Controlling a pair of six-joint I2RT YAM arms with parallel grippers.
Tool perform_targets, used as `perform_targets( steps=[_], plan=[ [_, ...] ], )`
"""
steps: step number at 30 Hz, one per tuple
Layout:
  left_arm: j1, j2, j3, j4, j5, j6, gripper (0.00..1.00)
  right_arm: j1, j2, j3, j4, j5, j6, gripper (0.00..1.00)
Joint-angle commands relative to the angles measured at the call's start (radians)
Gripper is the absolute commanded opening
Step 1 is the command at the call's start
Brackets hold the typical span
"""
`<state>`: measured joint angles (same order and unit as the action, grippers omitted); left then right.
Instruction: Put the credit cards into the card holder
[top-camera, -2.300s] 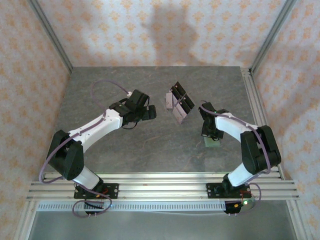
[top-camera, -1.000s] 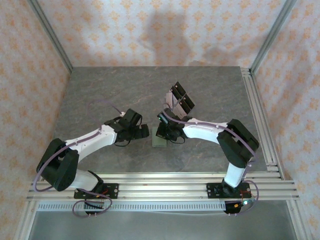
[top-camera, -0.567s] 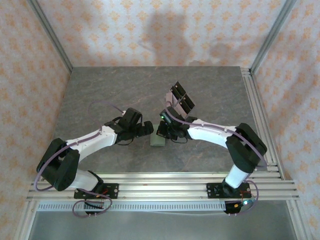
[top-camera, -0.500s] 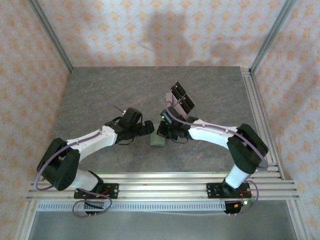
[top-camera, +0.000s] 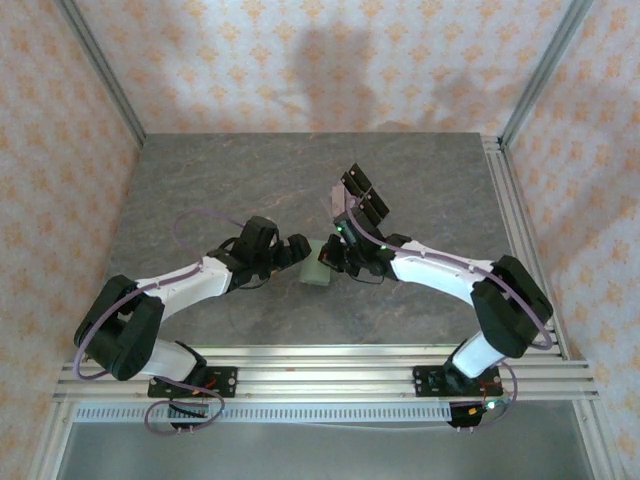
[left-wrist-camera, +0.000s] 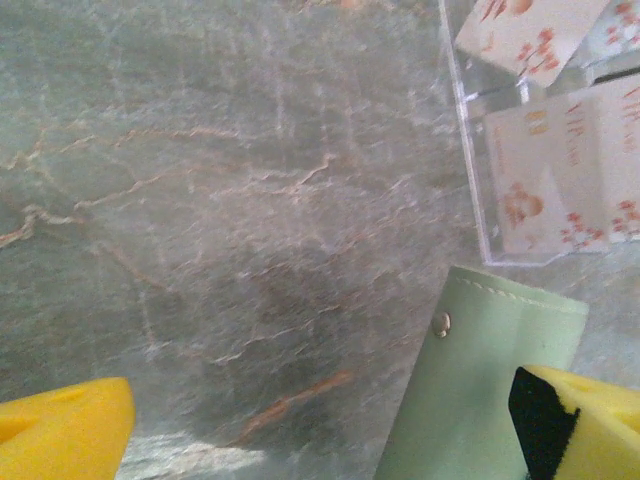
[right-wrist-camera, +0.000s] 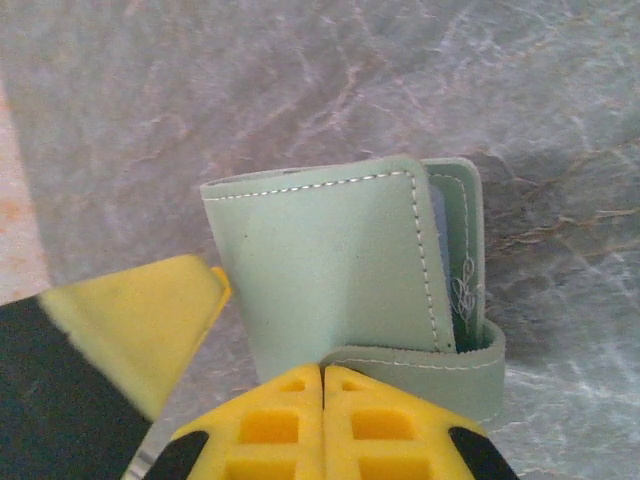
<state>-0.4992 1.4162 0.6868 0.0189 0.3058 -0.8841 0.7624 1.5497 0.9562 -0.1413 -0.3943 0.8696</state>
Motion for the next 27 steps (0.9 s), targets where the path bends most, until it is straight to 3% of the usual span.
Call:
perform_targets(
  steps=[1, 16, 22, 27],
  plan=[
    [0.007, -0.01, -0.015, 0.113, 0.035, -0.052, 0.96, -0.005, -0.04, 0.003, 0.04, -0.017, 0.026, 0.0],
    [0.008, -0.002, -0.054, 0.27, 0.063, -0.134, 0.82, -0.006, -0.046, 0.001, 0.083, -0.038, 0.059, 0.0],
    [0.007, 0.009, -0.072, 0.313, 0.067, -0.154, 0.69, -0.006, -0.045, 0.001, 0.089, -0.04, 0.063, 0.0],
    [0.005, -0.005, -0.072, 0.317, 0.051, -0.151, 0.48, -0.006, -0.04, 0.0, 0.094, -0.041, 0.059, 0.0]
  ],
)
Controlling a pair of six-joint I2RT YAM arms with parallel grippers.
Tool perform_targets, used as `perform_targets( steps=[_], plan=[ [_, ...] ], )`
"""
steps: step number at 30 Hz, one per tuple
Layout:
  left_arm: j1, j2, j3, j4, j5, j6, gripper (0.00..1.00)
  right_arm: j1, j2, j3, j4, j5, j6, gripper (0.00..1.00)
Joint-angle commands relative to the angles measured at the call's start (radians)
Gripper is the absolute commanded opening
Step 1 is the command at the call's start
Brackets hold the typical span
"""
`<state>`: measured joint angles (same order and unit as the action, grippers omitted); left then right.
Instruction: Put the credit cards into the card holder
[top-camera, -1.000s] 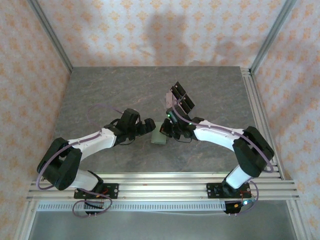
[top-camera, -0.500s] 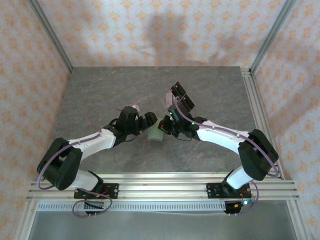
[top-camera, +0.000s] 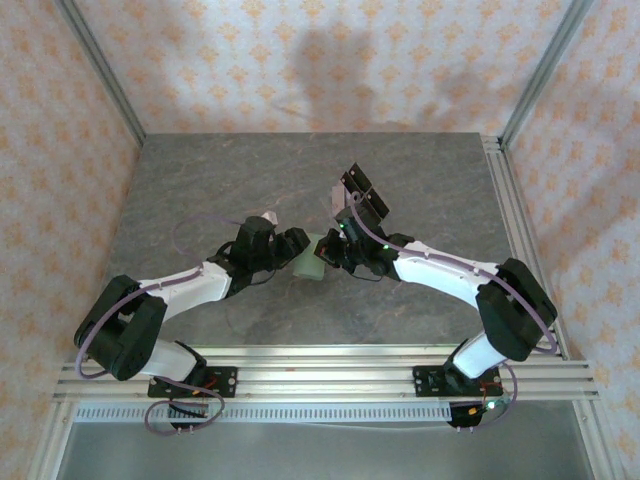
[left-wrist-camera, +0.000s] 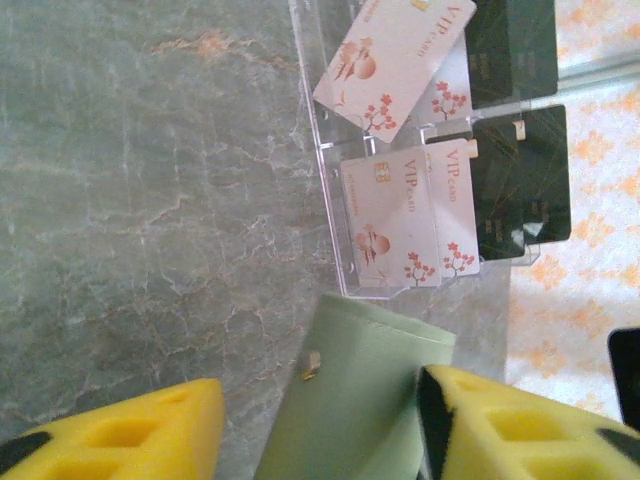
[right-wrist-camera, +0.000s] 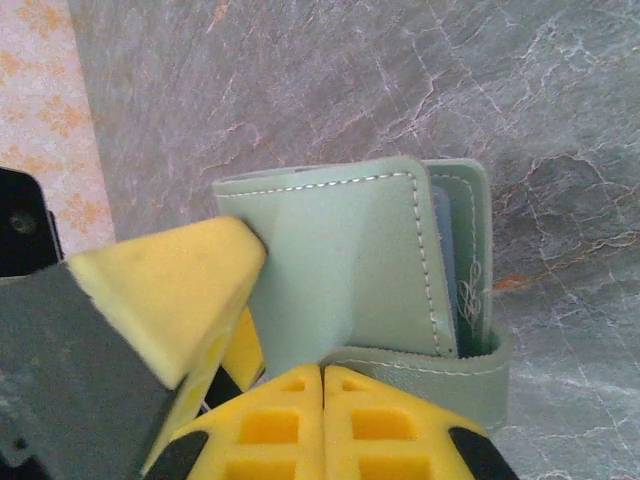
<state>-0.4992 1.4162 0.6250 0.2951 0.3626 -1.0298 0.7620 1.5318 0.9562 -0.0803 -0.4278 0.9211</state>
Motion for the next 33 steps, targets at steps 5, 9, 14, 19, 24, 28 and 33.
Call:
perform_targets(
  steps=[5, 9, 14, 19, 24, 28, 33],
  plan=[
    [0.005, -0.022, -0.008, 0.021, -0.038, 0.004, 0.08, -0.013, -0.027, -0.013, 0.034, -0.005, 0.002, 0.0],
    [0.005, -0.036, -0.011, -0.004, -0.065, 0.026, 0.0, -0.034, -0.053, -0.036, 0.021, -0.001, -0.009, 0.0],
    [0.004, -0.083, -0.026, -0.045, -0.132, 0.076, 0.0, -0.065, -0.111, -0.066, -0.038, 0.025, -0.042, 0.0],
    [0.004, -0.129, -0.026, -0.086, -0.164, 0.135, 0.0, -0.08, -0.145, -0.087, -0.083, 0.051, -0.074, 0.0],
    [-0.005, -0.154, -0.02, -0.103, -0.178, 0.186, 0.0, -0.071, -0.098, -0.009, -0.127, -0.004, -0.132, 0.38],
    [-0.012, -0.152, -0.007, -0.117, -0.18, 0.195, 0.0, -0.034, -0.048, 0.085, -0.198, 0.018, -0.182, 0.42],
    [-0.025, -0.146, -0.001, -0.11, -0.181, 0.197, 0.0, -0.002, 0.016, 0.157, -0.223, 0.035, -0.194, 0.46]
  ],
)
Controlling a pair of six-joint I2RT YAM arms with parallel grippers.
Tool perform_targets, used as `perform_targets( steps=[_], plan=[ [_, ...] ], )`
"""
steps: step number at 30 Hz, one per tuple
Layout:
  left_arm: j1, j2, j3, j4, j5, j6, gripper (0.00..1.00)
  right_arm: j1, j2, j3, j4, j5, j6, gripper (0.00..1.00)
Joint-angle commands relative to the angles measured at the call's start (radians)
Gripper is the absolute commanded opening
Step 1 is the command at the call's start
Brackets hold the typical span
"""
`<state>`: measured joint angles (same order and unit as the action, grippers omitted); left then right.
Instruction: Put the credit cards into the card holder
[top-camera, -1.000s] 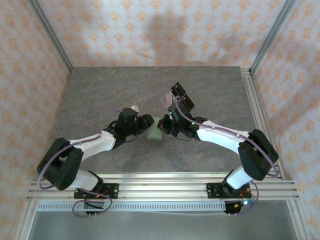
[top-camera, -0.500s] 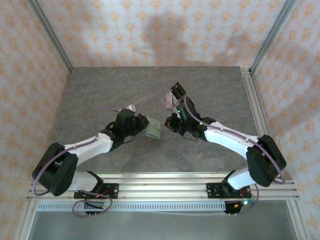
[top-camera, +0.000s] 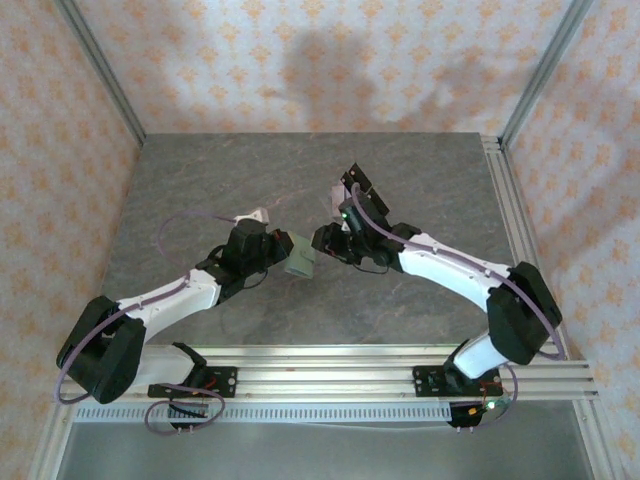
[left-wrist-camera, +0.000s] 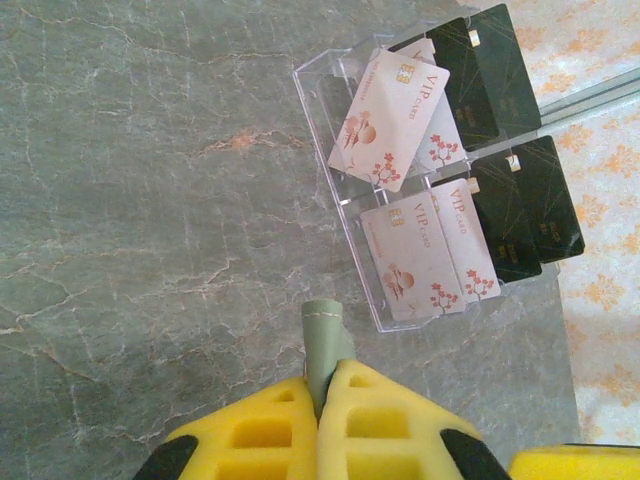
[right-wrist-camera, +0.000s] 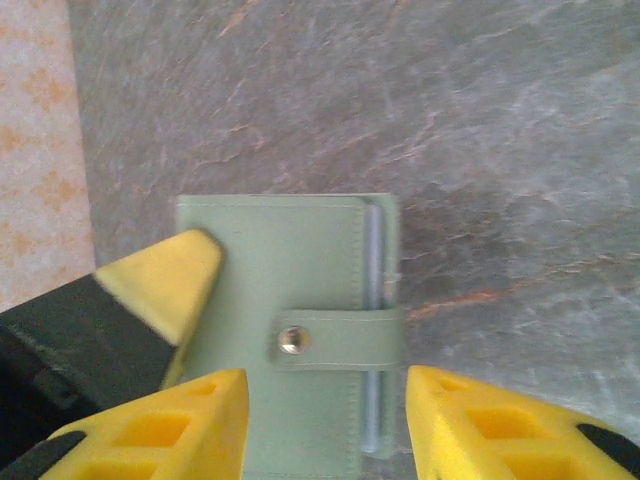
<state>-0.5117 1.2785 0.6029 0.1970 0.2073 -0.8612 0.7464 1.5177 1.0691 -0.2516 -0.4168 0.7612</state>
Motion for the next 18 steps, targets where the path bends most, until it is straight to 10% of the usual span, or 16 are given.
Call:
perform_targets(
  steps=[1, 18],
  plan=[
    [-0.013, -0.009, 0.022, -0.012, -0.027, 0.027, 0.0, 0.019, 0.042, 0.056, -0.056, 0.027, -0.035, 0.46],
    [-0.028, -0.015, 0.049, -0.018, -0.031, 0.03, 0.0, 0.056, 0.174, 0.134, -0.074, 0.029, -0.033, 0.42]
  ],
)
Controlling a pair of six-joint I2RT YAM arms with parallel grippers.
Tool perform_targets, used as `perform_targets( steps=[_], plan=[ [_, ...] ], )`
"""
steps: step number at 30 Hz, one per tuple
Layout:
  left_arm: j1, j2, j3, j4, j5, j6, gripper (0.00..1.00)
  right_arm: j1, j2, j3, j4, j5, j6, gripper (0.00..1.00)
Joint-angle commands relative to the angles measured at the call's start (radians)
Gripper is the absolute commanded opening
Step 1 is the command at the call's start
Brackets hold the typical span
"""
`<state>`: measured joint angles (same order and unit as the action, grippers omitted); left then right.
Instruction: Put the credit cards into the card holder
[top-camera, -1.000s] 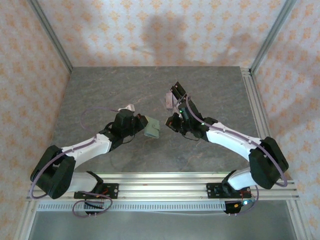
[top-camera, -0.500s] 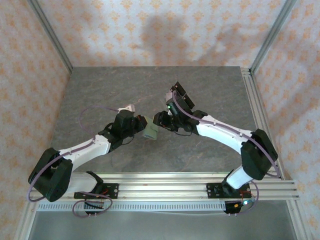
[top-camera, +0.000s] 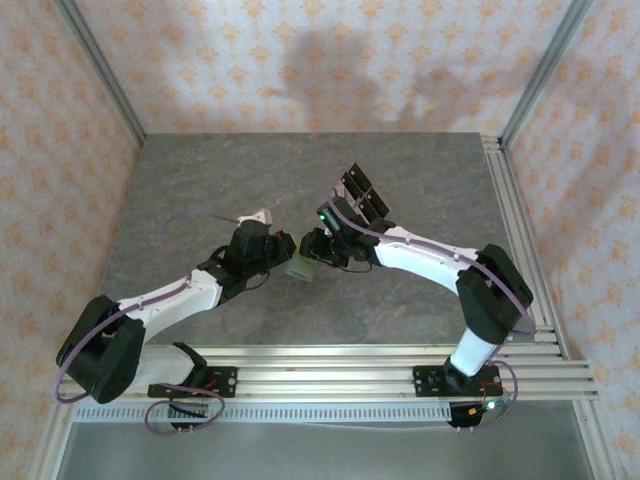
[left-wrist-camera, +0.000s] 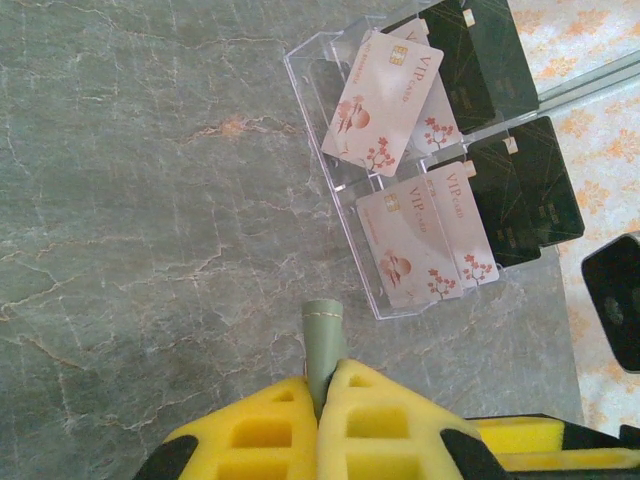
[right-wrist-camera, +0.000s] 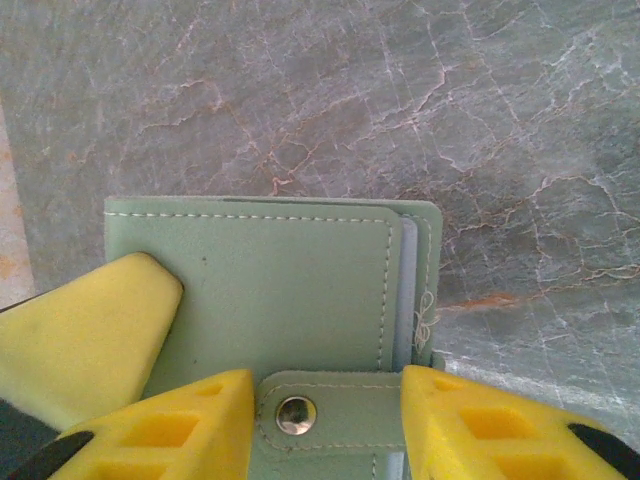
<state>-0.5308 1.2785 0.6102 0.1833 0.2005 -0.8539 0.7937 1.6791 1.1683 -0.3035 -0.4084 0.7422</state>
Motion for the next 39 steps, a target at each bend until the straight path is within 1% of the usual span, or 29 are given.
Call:
perform_targets(
  steps=[1, 8, 16, 19, 33, 36, 38, 39],
  plan=[
    [-0.012, -0.014, 0.043, -0.002, -0.026, 0.021, 0.0, 0.012, 0.016, 0.037, -0.024, 0.02, -0.014, 0.42],
    [-0.014, -0.007, 0.049, 0.0, -0.028, 0.022, 0.0, 0.027, 0.013, 0.043, -0.028, 0.021, -0.018, 0.42],
    [-0.017, 0.0, 0.048, -0.003, -0.029, 0.026, 0.0, 0.028, -0.072, 0.018, -0.02, 0.075, -0.007, 0.44],
    [-0.017, 0.002, 0.049, 0.001, -0.029, 0.026, 0.0, 0.029, -0.078, 0.014, -0.019, 0.081, -0.006, 0.44],
    [-0.019, -0.005, 0.058, -0.003, -0.032, 0.027, 0.0, 0.028, 0.009, -0.017, 0.005, 0.048, -0.005, 0.42],
    [-0.019, -0.007, 0.057, -0.004, -0.033, 0.029, 0.0, 0.027, 0.019, -0.026, -0.004, 0.056, -0.01, 0.38],
    [-0.018, -0.01, 0.057, -0.008, -0.035, 0.03, 0.0, 0.026, 0.013, -0.038, -0.006, 0.067, -0.009, 0.32],
    [-0.019, -0.011, 0.055, -0.007, -0.035, 0.032, 0.0, 0.023, 0.01, -0.045, -0.005, 0.071, -0.009, 0.28]
  ],
)
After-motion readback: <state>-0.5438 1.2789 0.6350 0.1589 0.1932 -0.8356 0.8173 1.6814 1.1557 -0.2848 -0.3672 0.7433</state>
